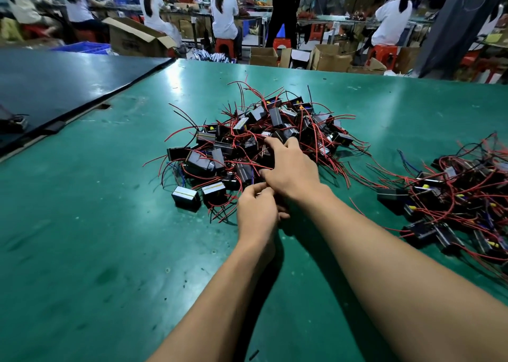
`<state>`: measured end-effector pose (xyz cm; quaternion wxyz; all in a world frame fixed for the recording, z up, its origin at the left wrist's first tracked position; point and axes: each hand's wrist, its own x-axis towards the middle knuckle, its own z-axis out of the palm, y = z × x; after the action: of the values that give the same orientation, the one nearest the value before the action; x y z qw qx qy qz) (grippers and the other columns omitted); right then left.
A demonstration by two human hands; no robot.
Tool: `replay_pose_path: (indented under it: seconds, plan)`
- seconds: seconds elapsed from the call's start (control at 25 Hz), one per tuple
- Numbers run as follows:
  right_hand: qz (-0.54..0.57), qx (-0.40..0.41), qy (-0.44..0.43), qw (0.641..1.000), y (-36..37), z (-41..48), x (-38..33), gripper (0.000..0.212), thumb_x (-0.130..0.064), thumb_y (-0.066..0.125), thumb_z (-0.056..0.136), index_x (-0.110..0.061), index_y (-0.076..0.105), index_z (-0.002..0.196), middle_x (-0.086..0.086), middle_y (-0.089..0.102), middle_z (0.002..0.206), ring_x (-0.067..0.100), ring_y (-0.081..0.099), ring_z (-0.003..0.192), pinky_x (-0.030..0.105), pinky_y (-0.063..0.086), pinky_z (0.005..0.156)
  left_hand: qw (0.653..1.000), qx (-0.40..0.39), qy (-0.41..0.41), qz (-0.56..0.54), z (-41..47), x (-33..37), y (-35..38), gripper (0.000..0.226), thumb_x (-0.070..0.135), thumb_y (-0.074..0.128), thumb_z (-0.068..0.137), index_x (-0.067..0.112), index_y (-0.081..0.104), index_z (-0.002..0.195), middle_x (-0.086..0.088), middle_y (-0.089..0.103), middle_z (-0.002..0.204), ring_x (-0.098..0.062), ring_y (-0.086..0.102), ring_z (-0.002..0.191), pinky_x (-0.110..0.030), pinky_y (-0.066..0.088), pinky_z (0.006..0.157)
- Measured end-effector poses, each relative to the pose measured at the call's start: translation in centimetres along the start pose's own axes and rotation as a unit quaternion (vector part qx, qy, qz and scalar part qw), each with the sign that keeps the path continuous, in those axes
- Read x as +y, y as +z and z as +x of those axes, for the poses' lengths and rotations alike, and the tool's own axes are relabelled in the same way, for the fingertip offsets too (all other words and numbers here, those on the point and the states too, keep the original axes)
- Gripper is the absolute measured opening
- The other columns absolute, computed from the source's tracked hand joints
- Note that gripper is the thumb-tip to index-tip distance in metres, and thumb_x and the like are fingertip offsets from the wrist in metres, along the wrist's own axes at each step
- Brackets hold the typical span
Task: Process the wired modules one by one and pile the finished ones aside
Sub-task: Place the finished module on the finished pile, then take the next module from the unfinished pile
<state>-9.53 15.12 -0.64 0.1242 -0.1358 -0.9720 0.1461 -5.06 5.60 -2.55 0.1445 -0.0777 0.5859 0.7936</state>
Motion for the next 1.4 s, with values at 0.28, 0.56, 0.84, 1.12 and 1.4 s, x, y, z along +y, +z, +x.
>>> replay_pose_path:
  seconds: [0.28, 0.56, 0.84, 1.12, 1.4]
  plan:
    - [0.13, 0.01, 0.003, 0.992, -1.6, 0.0, 1.3, 0.059, -0.041, 0.075, 0.084, -0.028, 0.054, 0.139, 0.005, 0.061, 0.128, 0.024, 0.06, 0.112, 0.031, 0.049, 0.091, 0.999, -0.021, -0.012, -0.025, -0.6, 0.6, 0.0, 0.014, 0.005, 0.044, 0.101, 0.001, 0.055, 0.11, -0.007, 0.052, 0.07, -0.013, 0.045, 0.046, -0.019, 0.035, 0.039]
    - [0.408, 0.106, 0.073, 0.904, -2.7, -2.2, 3.6, 0.027, -0.022, 0.059, 0.095, -0.025, 0.065, 0.121, -0.002, 0.071, 0.087, 0.013, 0.073, 0.068, 0.033, 0.058, 0.067, 0.999, -0.039, 0.022, 0.024, -1.6, 1.0, -0.3, 0.012, 0.015, 0.066, 0.091, 0.006, 0.072, 0.085, 0.004, 0.056, 0.052, -0.01, 0.048, 0.041, -0.017, 0.039, 0.039]
    - [0.373, 0.096, 0.142, 0.912, -3.9, -2.5, 5.1, 0.017, -0.011, 0.053, 0.1, -0.014, 0.068, 0.107, 0.001, 0.069, 0.078, 0.015, 0.072, 0.058, 0.03, 0.06, 0.061, 0.989, -0.069, 0.041, 0.121, -1.5, 0.7, -0.4, 0.013, 0.018, 0.067, 0.091, 0.008, 0.073, 0.086, 0.0, 0.066, 0.07, -0.013, 0.052, 0.061, -0.023, 0.041, 0.056]
    - [0.287, 0.033, 0.167, 0.943, -3.1, -2.8, 4.9, 0.032, -0.025, 0.076, 0.086, -0.017, 0.071, 0.117, 0.008, 0.074, 0.101, 0.023, 0.072, 0.085, 0.035, 0.058, 0.084, 0.985, -0.103, 0.036, 0.136, -1.5, 0.3, -0.1, 0.012, 0.012, 0.064, 0.093, 0.008, 0.069, 0.082, -0.001, 0.062, 0.062, -0.008, 0.048, 0.039, -0.012, 0.034, 0.036]
    - [0.067, 0.024, 0.136, 0.988, -2.9, -3.3, 3.8, 0.021, -0.032, 0.064, 0.09, -0.012, 0.071, 0.085, 0.01, 0.068, 0.086, 0.033, 0.06, 0.083, 0.035, 0.051, 0.075, 0.976, -0.112, 0.056, 0.178, -1.2, -0.1, -0.1, 0.011, 0.013, 0.063, 0.093, 0.012, 0.07, 0.085, -0.003, 0.066, 0.072, -0.017, 0.059, 0.061, -0.023, 0.045, 0.051]
